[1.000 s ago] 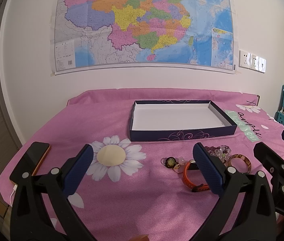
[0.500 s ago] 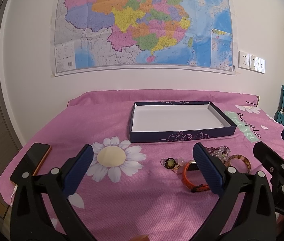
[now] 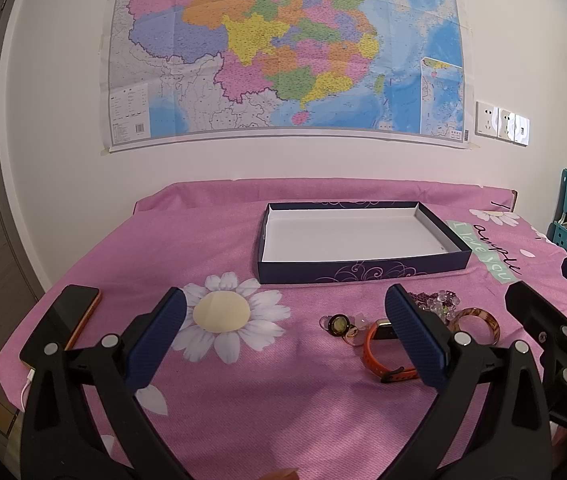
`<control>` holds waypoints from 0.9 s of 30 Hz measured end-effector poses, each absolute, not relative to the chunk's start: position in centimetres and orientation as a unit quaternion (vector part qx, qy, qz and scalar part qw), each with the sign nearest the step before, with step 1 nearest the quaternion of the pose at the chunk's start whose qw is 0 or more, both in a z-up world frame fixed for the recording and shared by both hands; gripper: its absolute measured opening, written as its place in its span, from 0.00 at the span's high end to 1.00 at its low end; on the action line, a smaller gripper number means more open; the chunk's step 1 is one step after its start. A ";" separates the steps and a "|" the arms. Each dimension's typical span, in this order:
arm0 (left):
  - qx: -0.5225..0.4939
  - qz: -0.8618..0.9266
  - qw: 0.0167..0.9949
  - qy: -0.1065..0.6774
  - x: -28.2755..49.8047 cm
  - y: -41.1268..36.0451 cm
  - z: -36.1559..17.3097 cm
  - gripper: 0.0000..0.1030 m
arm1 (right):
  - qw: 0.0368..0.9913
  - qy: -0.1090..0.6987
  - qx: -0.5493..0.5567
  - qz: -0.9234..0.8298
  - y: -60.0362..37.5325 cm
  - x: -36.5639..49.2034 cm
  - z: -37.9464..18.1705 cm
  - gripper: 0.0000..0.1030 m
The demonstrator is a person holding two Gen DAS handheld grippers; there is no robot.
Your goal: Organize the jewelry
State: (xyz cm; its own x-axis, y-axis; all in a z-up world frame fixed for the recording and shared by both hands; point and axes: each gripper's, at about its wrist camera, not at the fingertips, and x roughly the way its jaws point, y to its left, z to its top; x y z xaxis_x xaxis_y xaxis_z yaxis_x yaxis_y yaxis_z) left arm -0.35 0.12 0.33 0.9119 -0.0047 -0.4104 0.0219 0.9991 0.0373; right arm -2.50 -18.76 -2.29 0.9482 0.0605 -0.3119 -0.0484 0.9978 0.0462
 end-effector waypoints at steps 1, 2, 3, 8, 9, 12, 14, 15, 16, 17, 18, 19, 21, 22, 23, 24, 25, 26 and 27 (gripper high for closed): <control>0.020 -0.007 0.978 0.210 -0.3 0.1 0.3 0.05 | 0.987 0.159 0.019 0.028 -18.8 -2.5 -2.3 0.06; 0.020 -0.007 0.977 0.210 -0.4 0.1 0.4 0.05 | 0.987 0.160 0.019 0.028 -18.8 -2.5 -2.3 0.06; 0.021 -0.007 0.977 0.210 -0.4 0.0 0.5 0.05 | 0.987 0.160 0.019 0.028 -18.8 -2.5 -2.3 0.06; 0.021 -0.008 0.977 0.210 -0.4 0.0 0.4 0.05 | 0.986 0.161 0.019 0.029 -18.8 -2.4 -2.3 0.06; 0.021 -0.007 0.977 0.210 -0.4 0.0 0.5 0.05 | 0.986 0.161 0.019 0.028 -18.8 -2.5 -2.3 0.06; 0.021 -0.007 0.977 0.212 -0.3 -0.1 0.3 0.05 | 0.986 0.162 0.019 0.028 -18.8 -2.4 -2.3 0.06; 0.021 -0.007 0.976 0.214 -0.2 -0.2 0.1 0.05 | 0.986 0.162 0.020 0.028 -18.8 -2.4 -2.3 0.06; 0.021 -0.008 0.976 0.215 -0.1 -0.2 0.1 0.05 | 0.986 0.162 0.020 0.028 -18.8 -2.4 -2.3 0.06; 0.021 -0.008 0.976 0.215 -0.1 -0.2 0.1 0.05 | 0.986 0.162 0.019 0.027 -18.8 -2.4 -2.3 0.06; 0.021 -0.008 0.976 0.216 -0.1 -0.2 0.0 0.05 | 0.986 0.162 0.019 0.027 -18.8 -2.4 -2.3 0.06; 0.021 -0.007 0.976 0.217 0.0 -0.2 0.0 0.05 | 0.986 0.162 0.019 0.028 -18.8 -2.4 -2.3 0.06; 0.021 -0.008 0.976 0.217 0.0 -0.2 0.0 0.05 | 0.986 0.163 0.018 0.028 -18.8 -2.3 -2.3 0.06; 0.021 -0.008 0.976 0.217 0.0 -0.2 -0.1 0.05 | 0.986 0.163 0.020 0.027 -18.8 -2.3 -2.4 0.06; 0.021 -0.008 0.976 0.218 0.1 -0.2 -0.1 0.05 | 0.986 0.164 0.020 0.028 -18.8 -2.3 -2.4 0.06; 0.021 -0.009 0.976 0.218 0.0 -0.2 -0.1 0.05 | 0.986 0.165 0.020 0.027 -18.9 -2.3 -2.4 0.06; 0.021 -0.009 0.975 0.220 0.2 -0.2 -0.2 0.05 | 0.986 0.165 0.021 0.027 -18.9 -2.2 -2.5 0.06; 0.021 -0.008 0.975 0.220 0.3 -0.2 -0.2 0.05 | 0.986 0.165 0.021 0.027 -18.9 -2.2 -2.5 0.06; 0.021 -0.008 0.975 0.220 0.3 -0.2 -0.3 0.05 | 0.986 0.165 0.021 0.028 -18.9 -2.2 -2.5 0.06; 0.021 -0.008 0.975 0.221 0.4 -0.3 -0.3 0.05 | 0.986 0.165 0.020 0.028 -18.9 -2.2 -2.5 0.06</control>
